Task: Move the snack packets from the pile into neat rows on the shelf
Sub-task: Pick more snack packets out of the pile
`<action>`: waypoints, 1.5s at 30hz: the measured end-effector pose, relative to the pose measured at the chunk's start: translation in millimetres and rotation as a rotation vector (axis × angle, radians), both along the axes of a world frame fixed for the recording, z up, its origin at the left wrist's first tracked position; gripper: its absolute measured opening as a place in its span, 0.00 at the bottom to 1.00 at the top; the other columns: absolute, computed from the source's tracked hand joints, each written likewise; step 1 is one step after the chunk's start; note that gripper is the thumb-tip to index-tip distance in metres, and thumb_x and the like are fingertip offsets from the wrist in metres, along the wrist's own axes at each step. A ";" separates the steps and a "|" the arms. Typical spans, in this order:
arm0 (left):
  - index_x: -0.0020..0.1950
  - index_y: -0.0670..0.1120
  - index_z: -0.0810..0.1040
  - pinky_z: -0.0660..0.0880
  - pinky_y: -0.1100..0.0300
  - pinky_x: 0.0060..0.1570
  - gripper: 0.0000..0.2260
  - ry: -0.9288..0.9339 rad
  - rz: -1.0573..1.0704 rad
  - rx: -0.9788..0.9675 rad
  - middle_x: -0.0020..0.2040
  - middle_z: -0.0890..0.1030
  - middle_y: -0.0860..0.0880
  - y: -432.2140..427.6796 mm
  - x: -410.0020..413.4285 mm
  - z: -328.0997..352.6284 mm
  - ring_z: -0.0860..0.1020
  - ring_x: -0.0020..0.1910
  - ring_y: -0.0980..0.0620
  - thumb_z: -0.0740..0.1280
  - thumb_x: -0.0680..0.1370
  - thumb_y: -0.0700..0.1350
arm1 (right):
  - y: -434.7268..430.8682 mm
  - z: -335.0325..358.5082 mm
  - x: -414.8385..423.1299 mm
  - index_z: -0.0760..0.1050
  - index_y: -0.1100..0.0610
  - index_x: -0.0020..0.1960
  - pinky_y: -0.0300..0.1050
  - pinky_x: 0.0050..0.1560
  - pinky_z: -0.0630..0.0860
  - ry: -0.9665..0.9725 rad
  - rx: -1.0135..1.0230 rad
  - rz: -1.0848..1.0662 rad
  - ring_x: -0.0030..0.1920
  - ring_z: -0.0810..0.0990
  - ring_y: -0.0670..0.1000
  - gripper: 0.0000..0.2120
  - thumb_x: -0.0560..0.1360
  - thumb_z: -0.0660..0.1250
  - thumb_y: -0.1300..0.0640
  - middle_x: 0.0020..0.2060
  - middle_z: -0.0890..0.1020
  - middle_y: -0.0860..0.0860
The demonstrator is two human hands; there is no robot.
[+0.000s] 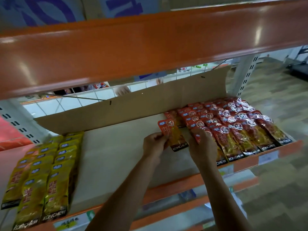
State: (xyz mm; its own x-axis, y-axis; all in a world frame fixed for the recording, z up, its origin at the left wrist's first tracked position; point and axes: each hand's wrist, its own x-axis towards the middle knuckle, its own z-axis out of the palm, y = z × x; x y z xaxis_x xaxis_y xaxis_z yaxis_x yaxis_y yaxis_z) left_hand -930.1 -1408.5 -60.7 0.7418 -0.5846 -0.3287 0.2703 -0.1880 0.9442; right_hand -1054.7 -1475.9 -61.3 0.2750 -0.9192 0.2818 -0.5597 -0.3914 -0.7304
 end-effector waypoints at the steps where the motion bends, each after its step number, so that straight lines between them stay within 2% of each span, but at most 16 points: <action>1: 0.45 0.45 0.82 0.77 0.67 0.34 0.02 0.004 0.008 -0.004 0.39 0.82 0.49 -7.5 1.4 1.4 0.80 0.38 0.54 0.70 0.76 0.39 | -4.6 0.7 -0.4 0.78 0.58 0.56 0.44 0.44 0.68 0.008 -0.006 0.011 0.50 0.76 0.57 0.10 0.75 0.66 0.62 0.48 0.80 0.55; 5: 0.51 0.41 0.82 0.79 0.67 0.34 0.05 -0.031 0.014 0.028 0.40 0.82 0.49 -38.6 10.4 3.9 0.81 0.38 0.55 0.71 0.75 0.39 | -19.7 1.1 -0.4 0.78 0.58 0.57 0.47 0.51 0.72 0.015 -0.023 0.042 0.53 0.76 0.55 0.12 0.74 0.65 0.63 0.51 0.80 0.54; 8: 0.53 0.40 0.83 0.81 0.56 0.48 0.10 -0.077 0.037 0.100 0.45 0.84 0.44 -59.8 19.7 -0.7 0.83 0.44 0.49 0.74 0.73 0.41 | -29.2 2.2 1.2 0.77 0.58 0.57 0.45 0.51 0.70 0.041 -0.018 0.074 0.54 0.75 0.55 0.12 0.74 0.65 0.63 0.51 0.79 0.53; 10: 0.53 0.43 0.83 0.80 0.55 0.50 0.10 -0.108 0.041 0.155 0.46 0.84 0.45 -69.3 23.9 -4.4 0.83 0.45 0.48 0.74 0.72 0.42 | -34.8 1.8 3.0 0.76 0.58 0.58 0.43 0.52 0.68 0.071 -0.026 0.090 0.56 0.75 0.54 0.13 0.74 0.64 0.63 0.53 0.79 0.53; 13: 0.50 0.44 0.83 0.81 0.54 0.47 0.09 -0.130 0.026 0.213 0.47 0.84 0.45 -78.1 27.2 -7.6 0.83 0.45 0.47 0.75 0.72 0.43 | -42.3 1.2 5.1 0.76 0.59 0.59 0.38 0.54 0.65 0.097 -0.061 0.105 0.59 0.74 0.52 0.13 0.75 0.63 0.63 0.56 0.79 0.53; 15: 0.49 0.45 0.82 0.81 0.53 0.46 0.08 -0.140 0.015 0.234 0.47 0.84 0.44 -81.3 27.7 -7.2 0.83 0.45 0.47 0.76 0.71 0.44 | -46.2 0.4 6.8 0.76 0.59 0.61 0.39 0.59 0.65 0.119 -0.058 0.112 0.61 0.73 0.52 0.14 0.76 0.63 0.63 0.58 0.79 0.53; 18: 0.46 0.48 0.80 0.79 0.60 0.36 0.08 -0.214 0.013 0.266 0.45 0.83 0.48 -84.2 29.3 -5.8 0.82 0.44 0.49 0.76 0.71 0.46 | -51.6 -2.0 9.4 0.74 0.59 0.64 0.41 0.64 0.65 0.157 -0.035 0.132 0.64 0.72 0.51 0.16 0.77 0.63 0.61 0.61 0.77 0.52; 20: 0.46 0.49 0.80 0.76 0.62 0.33 0.09 -0.276 0.004 0.301 0.42 0.81 0.50 -84.2 30.3 -5.4 0.81 0.42 0.51 0.76 0.70 0.47 | -52.8 -4.5 10.6 0.74 0.59 0.65 0.42 0.64 0.65 0.171 -0.030 0.142 0.64 0.71 0.52 0.17 0.77 0.63 0.61 0.62 0.77 0.53; 24: 0.46 0.48 0.80 0.80 0.56 0.46 0.09 -0.332 -0.018 0.348 0.44 0.82 0.49 -85.9 32.3 -8.8 0.81 0.42 0.52 0.76 0.70 0.48 | -52.6 -9.1 11.1 0.74 0.59 0.65 0.43 0.66 0.64 0.199 -0.052 0.150 0.64 0.71 0.53 0.18 0.76 0.63 0.61 0.62 0.77 0.53; 29: 0.46 0.47 0.81 0.71 0.66 0.30 0.07 -0.359 -0.036 0.390 0.40 0.81 0.51 -87.0 33.7 -6.8 0.76 0.31 0.60 0.75 0.72 0.46 | -53.5 -8.9 12.2 0.74 0.59 0.64 0.44 0.65 0.65 0.203 -0.042 0.146 0.63 0.72 0.53 0.17 0.76 0.63 0.60 0.61 0.78 0.53; 31: 0.48 0.47 0.81 0.72 0.65 0.32 0.08 -0.378 -0.045 0.410 0.40 0.81 0.51 -87.6 33.9 -4.7 0.77 0.34 0.58 0.75 0.72 0.47 | -53.2 -7.3 12.0 0.74 0.59 0.65 0.44 0.66 0.65 0.200 -0.032 0.147 0.64 0.72 0.53 0.17 0.76 0.63 0.60 0.61 0.77 0.53; 35: 0.47 0.46 0.82 0.77 0.60 0.44 0.10 -0.442 -0.070 0.438 0.43 0.82 0.51 -86.6 34.5 -3.0 0.81 0.43 0.53 0.75 0.71 0.49 | -53.4 -5.8 10.0 0.73 0.59 0.65 0.45 0.66 0.65 0.193 -0.017 0.150 0.65 0.71 0.53 0.18 0.76 0.64 0.60 0.62 0.77 0.53; 38: 0.41 0.46 0.82 0.81 0.53 0.47 0.10 -0.459 -0.103 0.430 0.41 0.84 0.50 -83.4 33.7 -4.9 0.83 0.41 0.50 0.75 0.70 0.52 | -51.0 -3.2 10.3 0.74 0.59 0.64 0.44 0.64 0.66 0.177 -0.013 0.149 0.64 0.71 0.53 0.17 0.76 0.64 0.61 0.61 0.77 0.53; 40: 0.38 0.48 0.80 0.81 0.53 0.47 0.10 -0.499 -0.125 0.435 0.41 0.84 0.49 -78.5 31.3 -2.4 0.83 0.41 0.50 0.73 0.71 0.54 | -47.4 -0.9 12.7 0.75 0.59 0.62 0.44 0.60 0.67 0.156 -0.025 0.149 0.61 0.72 0.53 0.15 0.76 0.64 0.61 0.59 0.78 0.53; 43: 0.47 0.49 0.82 0.75 0.60 0.48 0.08 -0.618 -0.153 0.484 0.48 0.83 0.49 -63.9 28.2 3.6 0.81 0.49 0.49 0.68 0.76 0.53 | -39.6 0.8 19.8 0.75 0.60 0.61 0.46 0.59 0.69 0.127 -0.046 0.165 0.60 0.73 0.53 0.15 0.75 0.65 0.62 0.57 0.79 0.54; 45: 0.52 0.49 0.81 0.72 0.61 0.47 0.09 -0.687 -0.178 0.489 0.51 0.82 0.50 -50.4 26.8 4.0 0.79 0.52 0.49 0.65 0.77 0.50 | -30.3 0.2 25.7 0.75 0.60 0.62 0.47 0.60 0.70 0.126 -0.045 0.186 0.60 0.73 0.54 0.16 0.74 0.64 0.63 0.58 0.79 0.54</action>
State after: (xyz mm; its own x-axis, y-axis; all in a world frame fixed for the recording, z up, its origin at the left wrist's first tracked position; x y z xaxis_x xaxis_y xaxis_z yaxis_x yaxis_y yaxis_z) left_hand -903.3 -1458.9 -56.7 0.7791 -0.6211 -0.0854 -0.4036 -0.6011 0.6898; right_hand -1029.0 -1506.2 -61.1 0.4742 -0.8367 0.2740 -0.5602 -0.5269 -0.6391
